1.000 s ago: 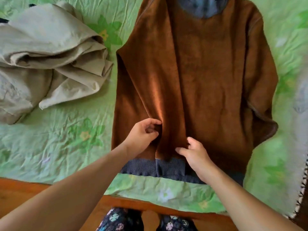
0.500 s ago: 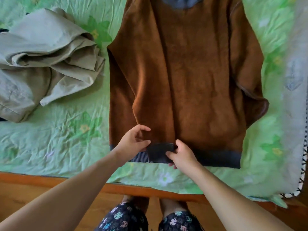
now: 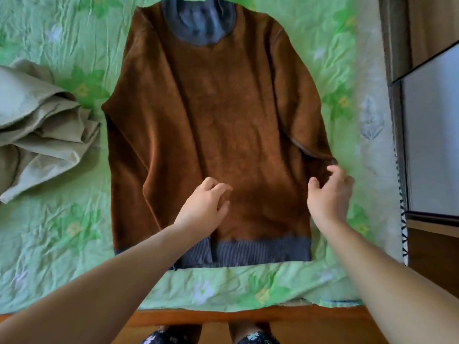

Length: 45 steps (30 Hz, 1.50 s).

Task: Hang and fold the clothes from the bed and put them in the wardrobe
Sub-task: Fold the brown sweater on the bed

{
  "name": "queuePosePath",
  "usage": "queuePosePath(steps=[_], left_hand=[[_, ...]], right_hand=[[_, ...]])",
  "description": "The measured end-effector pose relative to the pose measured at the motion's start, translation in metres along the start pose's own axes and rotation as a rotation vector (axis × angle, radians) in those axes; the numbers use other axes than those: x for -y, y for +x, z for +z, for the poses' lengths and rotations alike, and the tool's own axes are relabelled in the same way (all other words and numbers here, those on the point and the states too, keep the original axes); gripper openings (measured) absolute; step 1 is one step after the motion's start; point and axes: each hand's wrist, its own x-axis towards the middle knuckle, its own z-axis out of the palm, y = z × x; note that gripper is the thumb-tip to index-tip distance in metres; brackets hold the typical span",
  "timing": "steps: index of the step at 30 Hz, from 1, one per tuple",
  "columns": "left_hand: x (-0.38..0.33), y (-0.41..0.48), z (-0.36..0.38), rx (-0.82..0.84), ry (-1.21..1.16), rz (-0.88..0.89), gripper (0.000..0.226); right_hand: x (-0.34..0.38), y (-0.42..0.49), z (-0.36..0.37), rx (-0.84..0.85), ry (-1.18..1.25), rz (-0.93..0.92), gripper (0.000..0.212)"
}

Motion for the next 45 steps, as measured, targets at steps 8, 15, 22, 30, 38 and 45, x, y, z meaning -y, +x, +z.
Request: queuePosePath(steps=[8, 15, 22, 30, 38, 45], left_hand=[[-0.097, 0.072, 0.054, 0.168, -0.305, 0.022, 0.035], [-0.185, 0.110, 0.051, 0.411, -1.373, -0.563, 0.053], [-0.193, 0.114, 0.053, 0.324, -1.443, -0.647, 0.024], [-0.166, 0.083, 0.053, 0.329, -1.609, -0.774, 0.026], [-0.116, 0.040, 0.043, -0.007, -1.293, -0.810, 0.022], [-0.050, -0.003, -0.002, 0.518, -1.483, -0.694, 0.072]], right_hand=[[-0.036, 0.067, -0.012, 0.367, -0.008, 0.170, 0.025], [-0.013, 0.066, -0.078, 0.005, 0.236, -0.491, 0.024], [-0.031, 0.034, -0.082, 0.454, 0.378, -0.415, 0.021], [-0.028, 0.051, -0.053, 0.627, 0.823, 0.168, 0.032], [0.022, 0.008, -0.048, 0.875, 0.407, -0.180, 0.048], [0.057, -0.063, -0.025, 1.318, 0.512, 0.052, 0.029]])
